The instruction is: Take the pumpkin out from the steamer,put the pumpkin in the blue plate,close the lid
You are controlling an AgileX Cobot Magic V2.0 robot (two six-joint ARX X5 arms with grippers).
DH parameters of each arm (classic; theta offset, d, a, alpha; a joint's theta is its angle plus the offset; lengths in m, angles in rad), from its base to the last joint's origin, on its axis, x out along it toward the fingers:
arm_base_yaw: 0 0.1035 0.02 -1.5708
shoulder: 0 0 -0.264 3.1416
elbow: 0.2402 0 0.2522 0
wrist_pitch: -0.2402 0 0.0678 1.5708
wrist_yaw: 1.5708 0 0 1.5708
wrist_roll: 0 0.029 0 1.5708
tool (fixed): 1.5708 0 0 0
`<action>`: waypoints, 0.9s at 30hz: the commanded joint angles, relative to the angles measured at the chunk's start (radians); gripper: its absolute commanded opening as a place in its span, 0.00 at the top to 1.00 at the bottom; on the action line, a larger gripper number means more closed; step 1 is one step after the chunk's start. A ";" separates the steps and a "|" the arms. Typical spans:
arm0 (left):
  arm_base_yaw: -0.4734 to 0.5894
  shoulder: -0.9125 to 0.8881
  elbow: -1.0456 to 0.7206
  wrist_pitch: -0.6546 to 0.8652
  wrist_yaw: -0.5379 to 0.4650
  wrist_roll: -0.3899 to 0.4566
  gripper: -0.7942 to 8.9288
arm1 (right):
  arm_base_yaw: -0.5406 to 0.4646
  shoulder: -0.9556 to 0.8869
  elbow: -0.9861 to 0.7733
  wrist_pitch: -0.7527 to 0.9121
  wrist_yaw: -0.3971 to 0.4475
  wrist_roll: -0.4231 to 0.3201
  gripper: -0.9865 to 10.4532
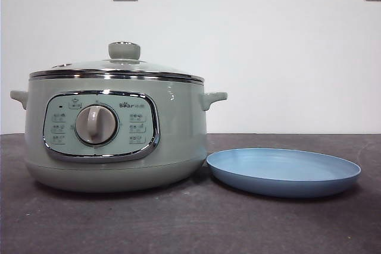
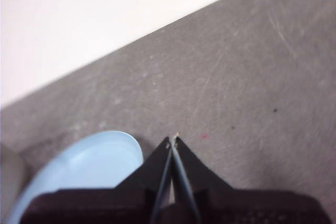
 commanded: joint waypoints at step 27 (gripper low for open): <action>0.001 0.404 0.567 -0.213 0.072 0.182 0.93 | 0.002 0.273 0.494 -0.202 -0.204 -0.023 0.93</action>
